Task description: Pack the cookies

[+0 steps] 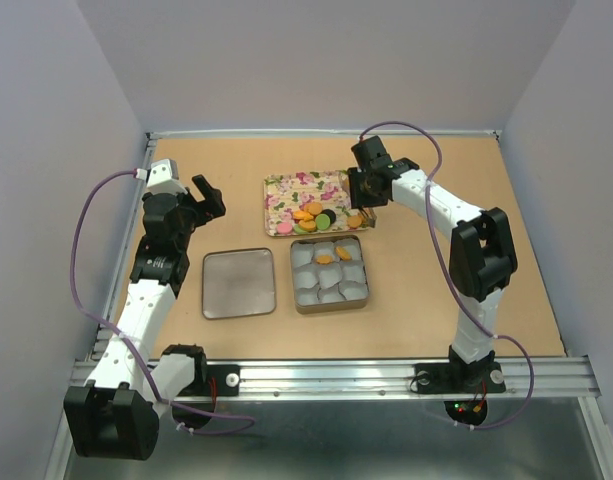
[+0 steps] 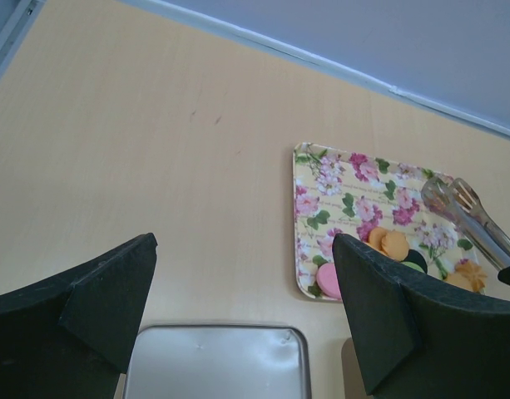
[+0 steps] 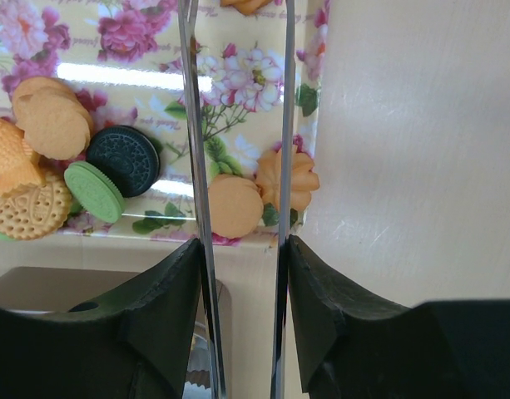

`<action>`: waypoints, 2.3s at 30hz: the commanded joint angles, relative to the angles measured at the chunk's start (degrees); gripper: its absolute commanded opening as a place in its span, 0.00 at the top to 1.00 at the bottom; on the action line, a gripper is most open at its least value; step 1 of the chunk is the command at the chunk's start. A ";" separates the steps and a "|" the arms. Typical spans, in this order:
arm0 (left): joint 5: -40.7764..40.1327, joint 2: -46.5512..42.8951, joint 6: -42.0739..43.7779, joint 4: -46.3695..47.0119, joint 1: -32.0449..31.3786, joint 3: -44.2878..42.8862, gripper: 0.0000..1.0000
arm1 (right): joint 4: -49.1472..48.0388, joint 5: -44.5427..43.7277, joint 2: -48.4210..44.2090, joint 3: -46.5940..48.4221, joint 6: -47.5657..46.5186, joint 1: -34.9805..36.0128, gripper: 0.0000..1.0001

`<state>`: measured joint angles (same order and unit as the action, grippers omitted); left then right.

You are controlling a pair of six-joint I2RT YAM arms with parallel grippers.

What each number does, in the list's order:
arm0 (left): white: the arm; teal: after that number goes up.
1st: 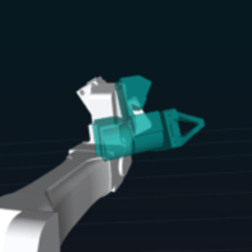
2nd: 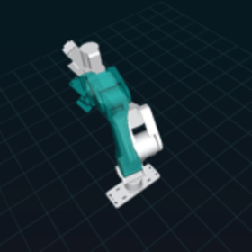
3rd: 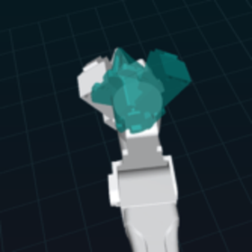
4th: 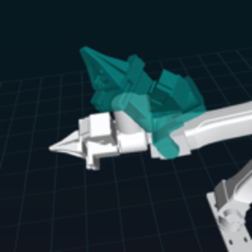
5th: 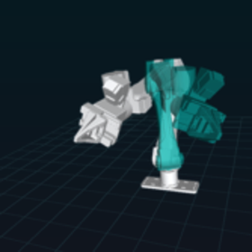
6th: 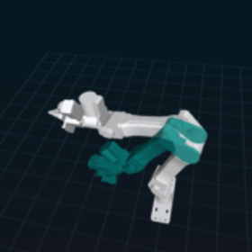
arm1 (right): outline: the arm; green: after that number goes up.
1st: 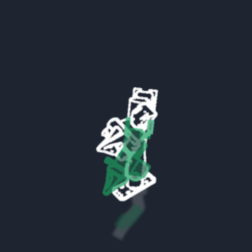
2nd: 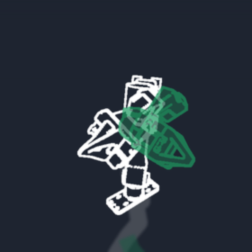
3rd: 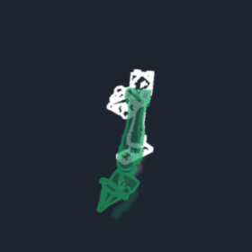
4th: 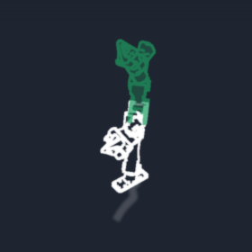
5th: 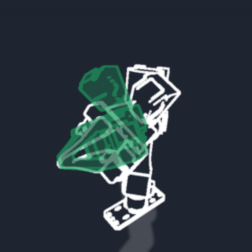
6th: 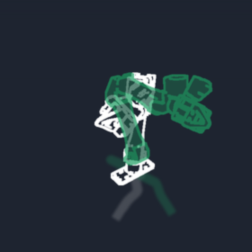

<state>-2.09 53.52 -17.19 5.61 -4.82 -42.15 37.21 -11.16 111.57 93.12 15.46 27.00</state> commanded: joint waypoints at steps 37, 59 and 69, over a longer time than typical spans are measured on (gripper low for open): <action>-2.40 0.27 -0.47 0.11 -0.28 -3.82 0.01 | 1.82 26.19 -29.65 -15.67 5.36 4.45 0.68; -2.04 -0.43 -1.09 -0.24 -0.28 -3.29 0.02 | -6.01 24.34 -33.88 -28.61 14.42 16.67 0.69; -1.96 -0.26 -1.00 -0.42 -0.37 -3.38 0.02 | -6.45 20.91 -35.37 -31.07 14.68 18.44 0.70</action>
<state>-3.68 53.93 -18.35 3.95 -4.82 -43.29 34.00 12.10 78.43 63.44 29.82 45.10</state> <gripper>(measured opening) 0.985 0.390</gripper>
